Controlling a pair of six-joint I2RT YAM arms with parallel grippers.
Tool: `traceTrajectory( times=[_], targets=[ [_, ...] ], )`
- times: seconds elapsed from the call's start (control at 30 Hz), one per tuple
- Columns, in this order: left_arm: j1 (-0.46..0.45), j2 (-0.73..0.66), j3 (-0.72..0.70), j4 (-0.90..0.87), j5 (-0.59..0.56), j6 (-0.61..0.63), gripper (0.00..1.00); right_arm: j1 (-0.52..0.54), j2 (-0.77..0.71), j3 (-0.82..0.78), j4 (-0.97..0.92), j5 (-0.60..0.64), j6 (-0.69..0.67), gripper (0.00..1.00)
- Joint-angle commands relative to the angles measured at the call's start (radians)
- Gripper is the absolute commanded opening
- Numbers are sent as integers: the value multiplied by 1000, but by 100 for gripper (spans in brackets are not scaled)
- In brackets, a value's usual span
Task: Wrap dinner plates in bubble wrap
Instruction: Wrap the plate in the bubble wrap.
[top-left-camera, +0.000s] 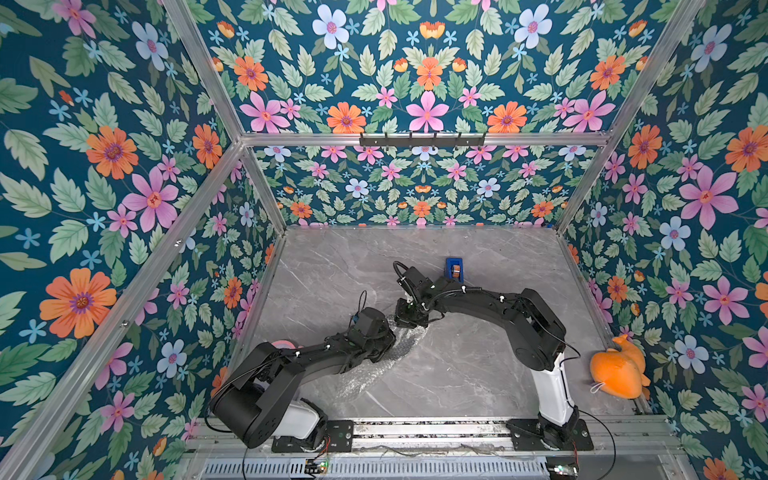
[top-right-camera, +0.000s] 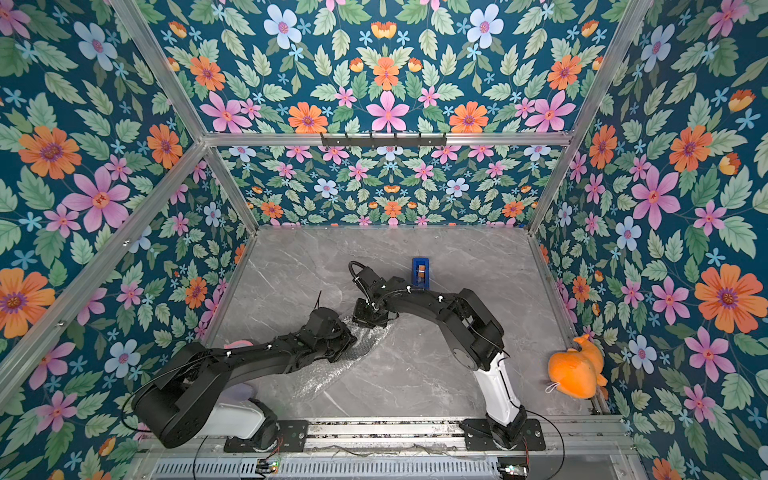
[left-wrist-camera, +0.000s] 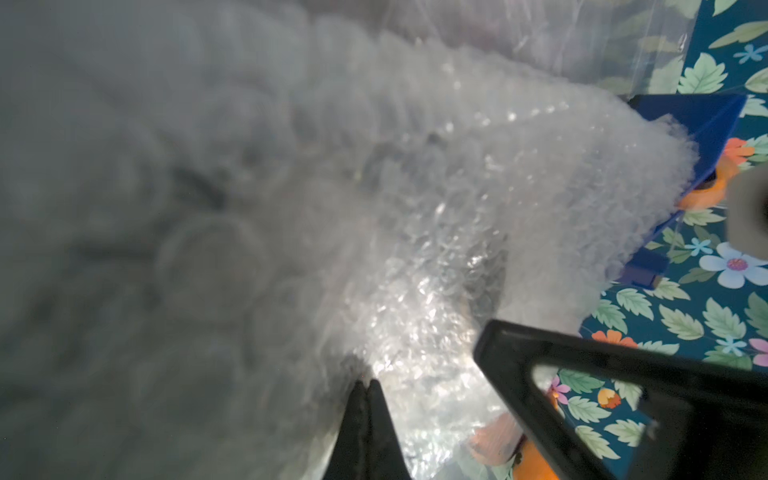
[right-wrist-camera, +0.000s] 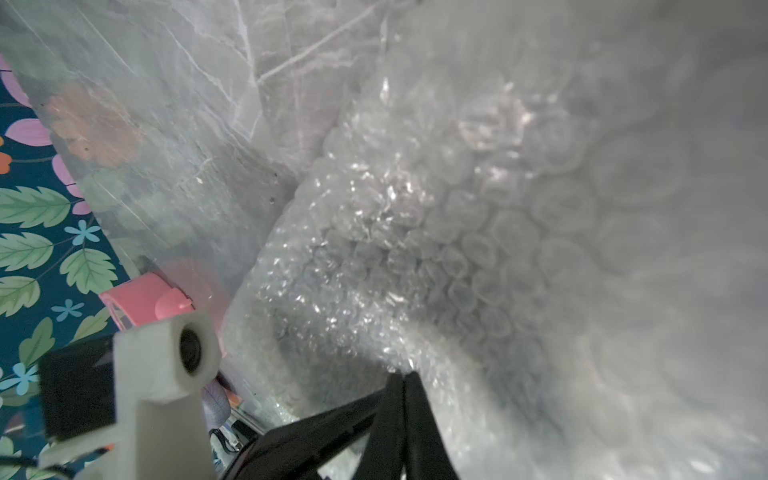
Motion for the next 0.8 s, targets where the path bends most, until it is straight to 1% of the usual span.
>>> traceTrajectory(
  times=[0.0, 0.03, 0.1, 0.17, 0.2, 0.23, 0.33, 0.37, 0.43, 0.47, 0.5, 0.6, 0.7, 0.77],
  targets=[
    [1, 0, 11, -30, -4, 25, 0, 3, 24, -4, -50, -27, -5, 7],
    [1, -5, 19, -33, -1, 31, 7, 2, 27, -16, -42, -30, -2, 7],
    [1, -32, 44, -52, -10, 35, 29, 3, 19, -55, -4, -43, 10, 6],
    [2, -73, 79, -98, -41, 46, 41, 2, 11, -84, 18, -46, 18, 6],
    [3, -96, 102, -127, -63, 51, 45, 2, 8, -92, 23, -45, 19, 6],
    [4, -116, 119, -152, -81, 57, 48, 3, 5, -96, 27, -45, 19, 6],
    [11, -165, 161, -219, -135, 68, 51, 1, -2, -106, 44, -52, 20, 7],
    [17, -168, 167, -234, -143, 70, 52, 1, -4, -107, 49, -53, 19, 7],
    [30, -148, 168, -256, -142, 70, 48, 0, -9, -110, 62, -54, 20, 9],
    [36, -128, 161, -257, -128, 63, 44, 1, -12, -111, 68, -56, 21, 9],
    [41, -104, 149, -238, -106, 57, 38, 1, -16, -112, 76, -57, 22, 10],
    [42, -36, 112, -159, -52, 27, 24, 1, -33, -124, 103, -59, 26, 12],
    [42, 8, 97, -129, -36, 10, 12, 1, -46, -123, 109, -57, 28, 12],
    [42, 16, 95, -136, -39, 13, 9, 0, -58, -115, 109, -53, 21, 13]
  ],
)
